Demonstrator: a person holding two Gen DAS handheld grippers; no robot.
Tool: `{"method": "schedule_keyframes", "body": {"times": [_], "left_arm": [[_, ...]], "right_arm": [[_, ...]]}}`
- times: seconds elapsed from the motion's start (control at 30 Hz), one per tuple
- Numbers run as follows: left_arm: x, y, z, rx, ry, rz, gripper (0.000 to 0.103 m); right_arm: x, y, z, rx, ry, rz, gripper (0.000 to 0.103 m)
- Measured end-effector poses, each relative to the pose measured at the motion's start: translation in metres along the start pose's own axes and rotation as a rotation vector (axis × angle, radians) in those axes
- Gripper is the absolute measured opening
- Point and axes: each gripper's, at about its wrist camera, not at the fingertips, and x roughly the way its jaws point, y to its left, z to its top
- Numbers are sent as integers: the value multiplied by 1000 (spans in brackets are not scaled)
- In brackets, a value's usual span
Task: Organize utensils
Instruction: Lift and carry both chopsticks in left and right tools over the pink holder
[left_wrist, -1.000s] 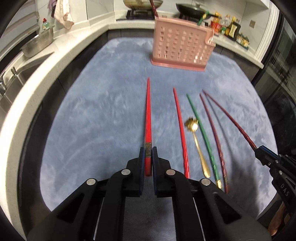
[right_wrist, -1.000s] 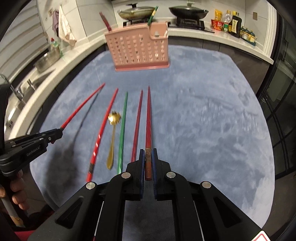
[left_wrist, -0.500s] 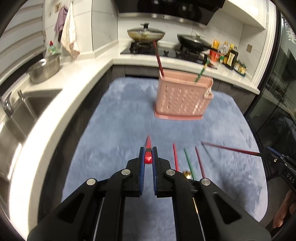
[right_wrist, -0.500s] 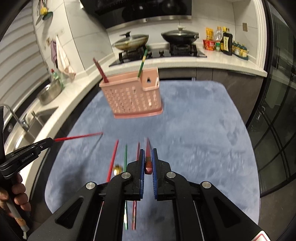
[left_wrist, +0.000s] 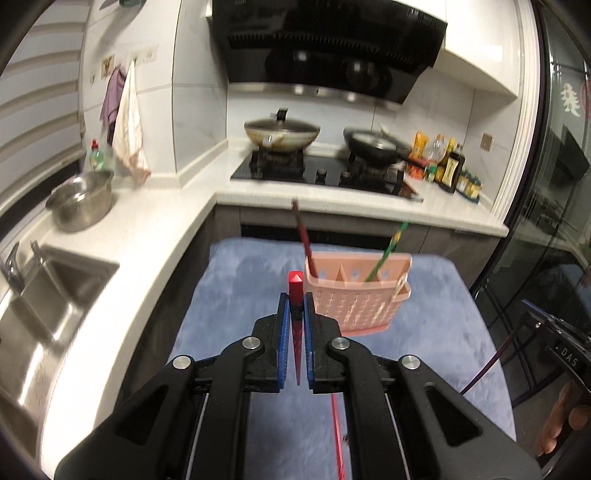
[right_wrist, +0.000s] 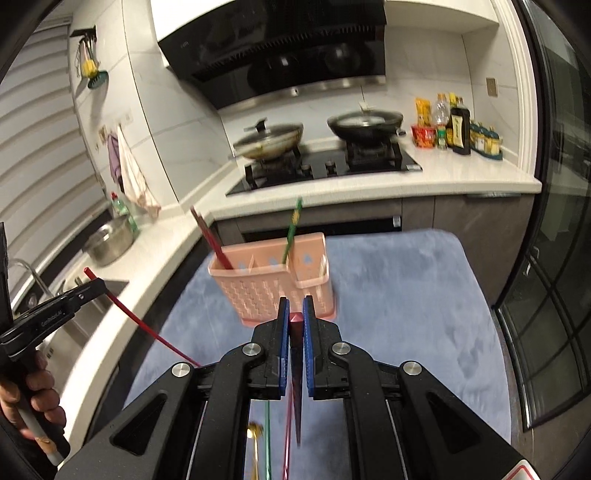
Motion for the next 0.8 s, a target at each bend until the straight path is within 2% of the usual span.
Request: {"method": "schedule_keyframes", "body": {"times": [0.23,0.4,0.6,0.8], "left_arm": [[-8,-12,57,-2,-115,-40,7],[-4,-20,89,-2,-190,-37,7],[27,-22,108,-24,-183,-45,7],[55,-24,105,-29,-138,-42,7]], "right_arm": [[2,3,58,34,-108,58,7],[7,6,100,60,-193,81,7],[39,13,130,63,-221,80,7],[65,19,143,69,-221,71,7]]}}
